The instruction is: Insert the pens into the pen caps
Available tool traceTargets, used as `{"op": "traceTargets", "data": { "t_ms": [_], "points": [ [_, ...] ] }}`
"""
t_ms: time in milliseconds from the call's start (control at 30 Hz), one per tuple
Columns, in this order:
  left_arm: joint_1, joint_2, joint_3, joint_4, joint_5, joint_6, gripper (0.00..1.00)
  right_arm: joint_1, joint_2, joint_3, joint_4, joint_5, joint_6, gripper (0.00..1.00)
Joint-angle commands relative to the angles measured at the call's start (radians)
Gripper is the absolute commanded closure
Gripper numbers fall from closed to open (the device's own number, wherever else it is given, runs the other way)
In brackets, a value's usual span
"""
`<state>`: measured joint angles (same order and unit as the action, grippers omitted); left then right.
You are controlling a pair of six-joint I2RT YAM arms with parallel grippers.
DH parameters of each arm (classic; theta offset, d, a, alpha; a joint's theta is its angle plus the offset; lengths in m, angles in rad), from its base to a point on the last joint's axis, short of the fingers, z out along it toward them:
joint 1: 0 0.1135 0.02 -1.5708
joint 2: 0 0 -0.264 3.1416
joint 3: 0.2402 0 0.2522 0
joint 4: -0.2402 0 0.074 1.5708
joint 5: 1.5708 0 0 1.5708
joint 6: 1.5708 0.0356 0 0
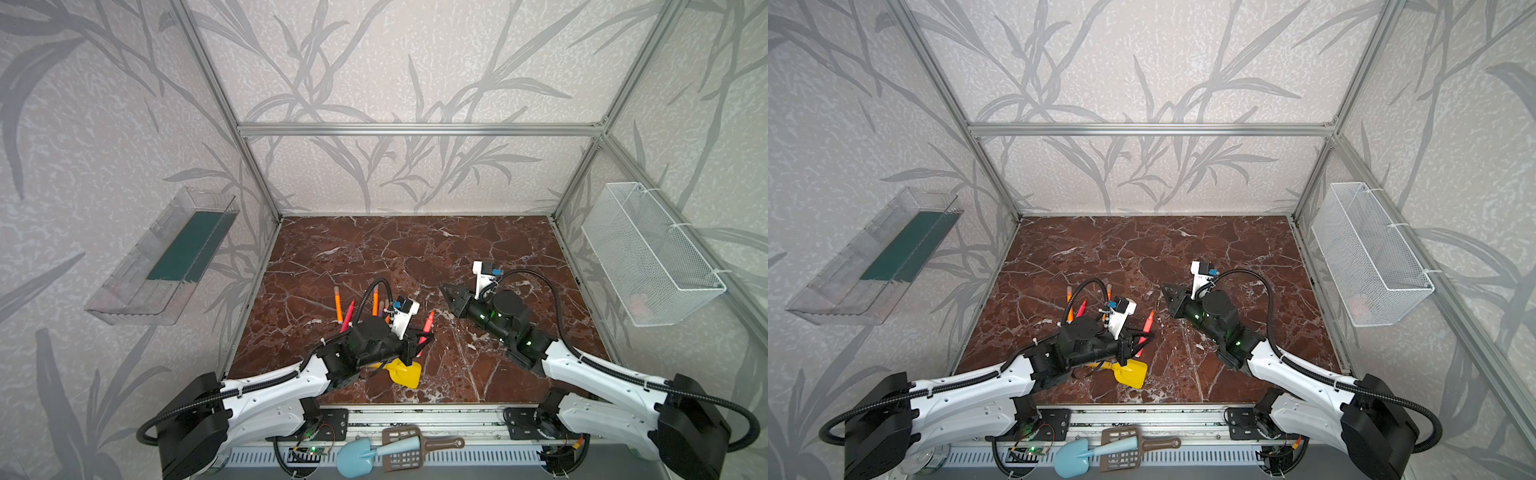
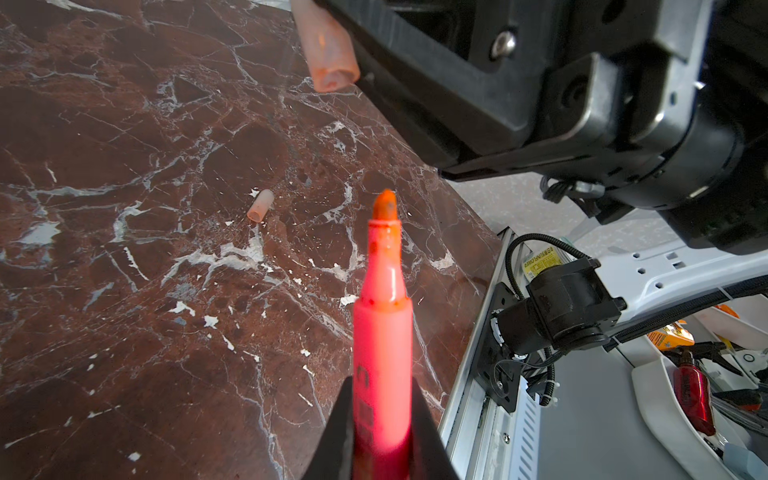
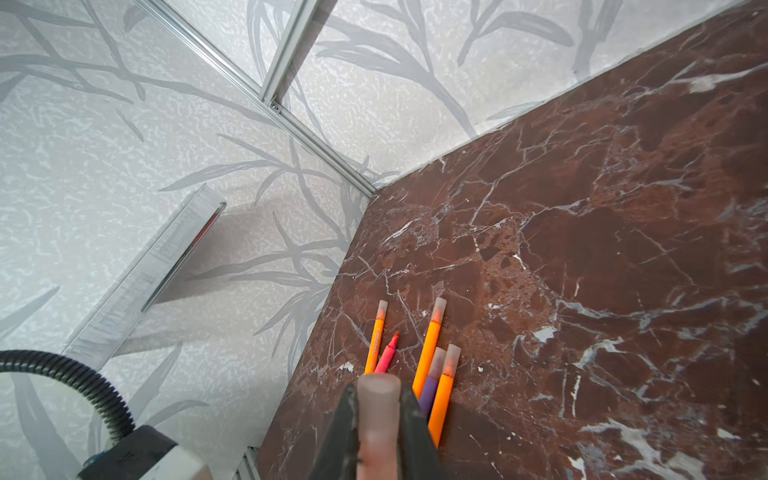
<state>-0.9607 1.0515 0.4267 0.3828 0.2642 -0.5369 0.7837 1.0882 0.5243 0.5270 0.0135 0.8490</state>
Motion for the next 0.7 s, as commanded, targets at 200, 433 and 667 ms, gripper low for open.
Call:
{"op": "traceTargets", "data": {
  "t_ms": [200,433,667],
  "points": [
    [-0.004,-0.015,0.013,0.015,-0.016,-0.003,1.0,0.056,-0.006,-0.02,0.12,0.002,0.034,1.0],
    [-0.004,-0.045,0.005,0.003,-0.035,0.002,1.0,0.115,-0.036,-0.046,0.122,0.052,0.024,1.0],
    [-0.004,-0.053,0.002,-0.001,-0.039,0.001,1.0,0.142,-0.021,-0.05,0.142,0.051,0.031,1.0]
  ]
}}
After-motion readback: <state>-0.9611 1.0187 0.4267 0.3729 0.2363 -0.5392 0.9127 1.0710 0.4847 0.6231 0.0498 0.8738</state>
